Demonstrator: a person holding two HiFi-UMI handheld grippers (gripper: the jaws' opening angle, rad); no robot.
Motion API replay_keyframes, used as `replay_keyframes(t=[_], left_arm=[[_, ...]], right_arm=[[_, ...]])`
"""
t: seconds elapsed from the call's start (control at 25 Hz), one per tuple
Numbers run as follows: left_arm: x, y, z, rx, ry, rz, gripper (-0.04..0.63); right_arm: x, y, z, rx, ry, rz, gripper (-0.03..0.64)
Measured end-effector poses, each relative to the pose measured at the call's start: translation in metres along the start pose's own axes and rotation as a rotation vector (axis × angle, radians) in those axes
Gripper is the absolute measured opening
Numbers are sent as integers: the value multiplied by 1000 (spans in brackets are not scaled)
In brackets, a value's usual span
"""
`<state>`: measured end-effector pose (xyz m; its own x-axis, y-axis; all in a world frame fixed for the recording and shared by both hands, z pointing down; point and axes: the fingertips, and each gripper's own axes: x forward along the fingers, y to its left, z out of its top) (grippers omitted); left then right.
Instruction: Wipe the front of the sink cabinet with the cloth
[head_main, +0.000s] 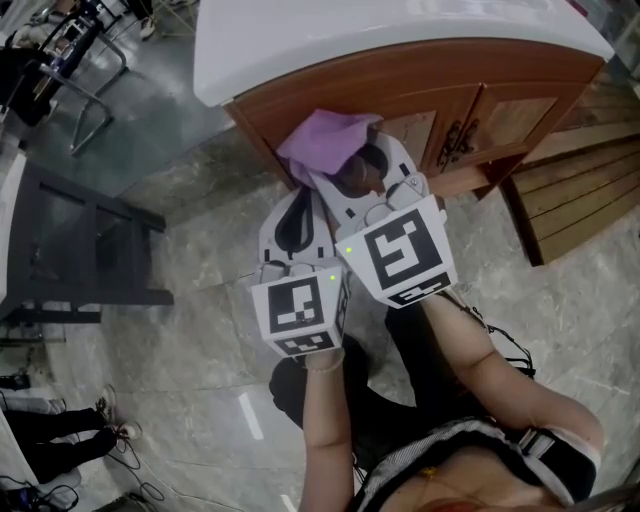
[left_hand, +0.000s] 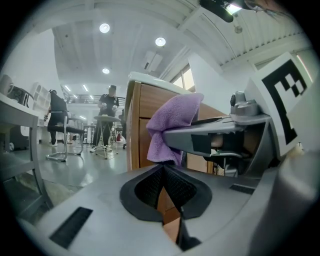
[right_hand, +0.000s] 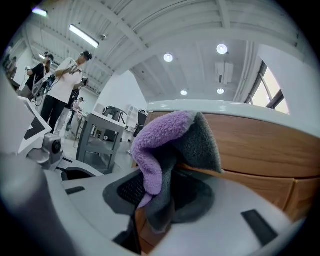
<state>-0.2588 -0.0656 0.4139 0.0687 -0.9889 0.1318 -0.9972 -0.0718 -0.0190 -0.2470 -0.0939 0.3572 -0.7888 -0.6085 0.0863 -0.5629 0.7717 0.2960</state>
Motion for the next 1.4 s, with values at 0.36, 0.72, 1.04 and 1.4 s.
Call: replay_keyframes(t=[0.36, 0.72, 1.04, 1.4], left_arm=[[9, -16, 2, 11, -7, -41, 0], [17, -30, 0, 14, -3, -68, 0], [26, -44, 1, 22, -4, -93, 0], [34, -54, -2, 22, 3, -120, 1]], right_arm=[[-10, -19, -9, -21, 15, -47, 175], [-26, -45, -22, -12, 49, -95, 175], [-40, -70, -31, -17, 74, -138, 175], [-54, -97, -46, -19, 107, -188, 175]])
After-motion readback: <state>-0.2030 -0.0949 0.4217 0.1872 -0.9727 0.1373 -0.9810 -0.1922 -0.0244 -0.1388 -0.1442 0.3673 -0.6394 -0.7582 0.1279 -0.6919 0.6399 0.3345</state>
